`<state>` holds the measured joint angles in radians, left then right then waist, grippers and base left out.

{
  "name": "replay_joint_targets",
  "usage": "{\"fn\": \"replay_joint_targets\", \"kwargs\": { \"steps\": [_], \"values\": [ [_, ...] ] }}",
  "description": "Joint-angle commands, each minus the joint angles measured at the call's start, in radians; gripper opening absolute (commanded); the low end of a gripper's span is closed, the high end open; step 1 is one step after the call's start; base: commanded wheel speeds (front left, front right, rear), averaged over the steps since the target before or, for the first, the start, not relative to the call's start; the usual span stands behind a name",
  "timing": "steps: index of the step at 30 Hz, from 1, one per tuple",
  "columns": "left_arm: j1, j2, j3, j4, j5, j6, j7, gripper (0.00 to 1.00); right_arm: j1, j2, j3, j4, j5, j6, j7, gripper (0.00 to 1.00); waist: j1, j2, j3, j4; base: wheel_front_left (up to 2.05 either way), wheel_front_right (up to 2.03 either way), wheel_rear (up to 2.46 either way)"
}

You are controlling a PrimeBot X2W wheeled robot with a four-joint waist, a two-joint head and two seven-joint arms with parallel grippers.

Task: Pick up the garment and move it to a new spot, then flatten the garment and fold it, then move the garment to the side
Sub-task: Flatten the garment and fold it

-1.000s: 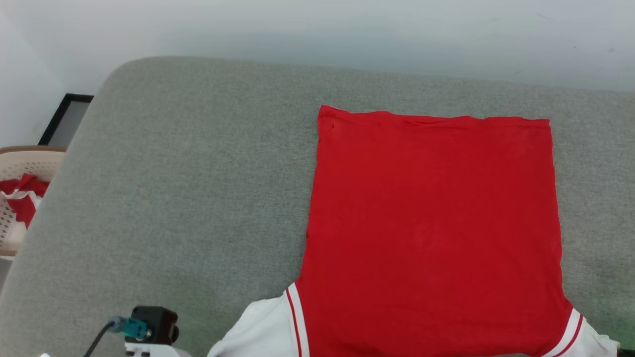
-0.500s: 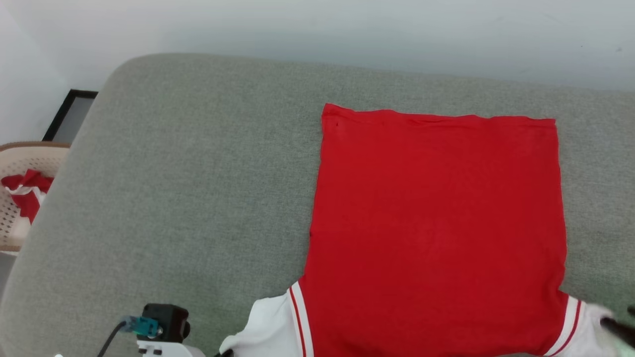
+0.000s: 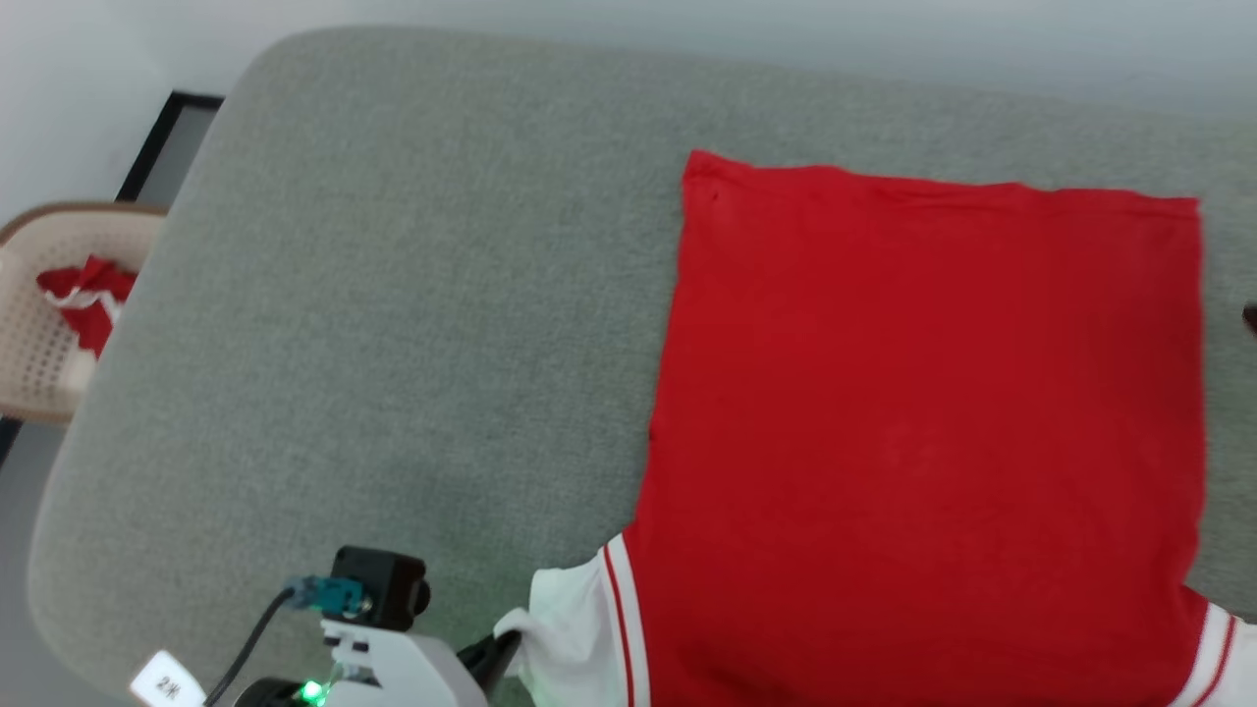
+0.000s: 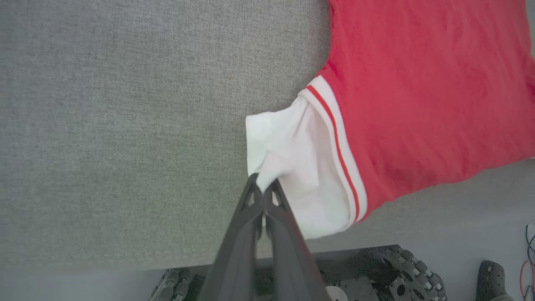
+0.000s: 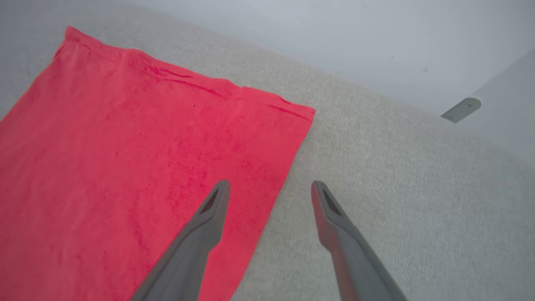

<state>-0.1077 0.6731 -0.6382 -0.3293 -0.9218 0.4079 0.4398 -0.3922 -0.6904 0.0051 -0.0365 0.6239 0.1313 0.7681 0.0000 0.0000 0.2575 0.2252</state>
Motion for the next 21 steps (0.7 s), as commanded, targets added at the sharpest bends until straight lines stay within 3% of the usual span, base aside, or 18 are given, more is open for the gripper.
{"fn": "replay_joint_targets", "kwargs": {
  "steps": [1,11,21],
  "values": [
    [-0.019,-0.008,-0.004,0.006,0.01,-0.01,-0.002,0.0,-0.041,0.001,0.016,0.038,-0.018,-0.001,-0.022,1.0,0.0,0.0,0.047,0.042,0.0,0.0,0.0],
    [-0.101,-0.062,-0.027,0.048,0.023,-0.065,-0.017,0.0,-0.348,-0.021,0.141,0.416,-0.099,-0.001,-0.153,1.0,0.0,0.0,0.144,0.123,0.0,0.0,0.0],
    [-0.138,-0.099,-0.043,0.083,0.019,-0.103,-0.03,0.0,-0.514,0.018,0.164,0.76,-0.108,-0.001,-0.109,1.0,0.0,0.0,0.199,0.166,0.0,0.0,0.0]
  ]
}}
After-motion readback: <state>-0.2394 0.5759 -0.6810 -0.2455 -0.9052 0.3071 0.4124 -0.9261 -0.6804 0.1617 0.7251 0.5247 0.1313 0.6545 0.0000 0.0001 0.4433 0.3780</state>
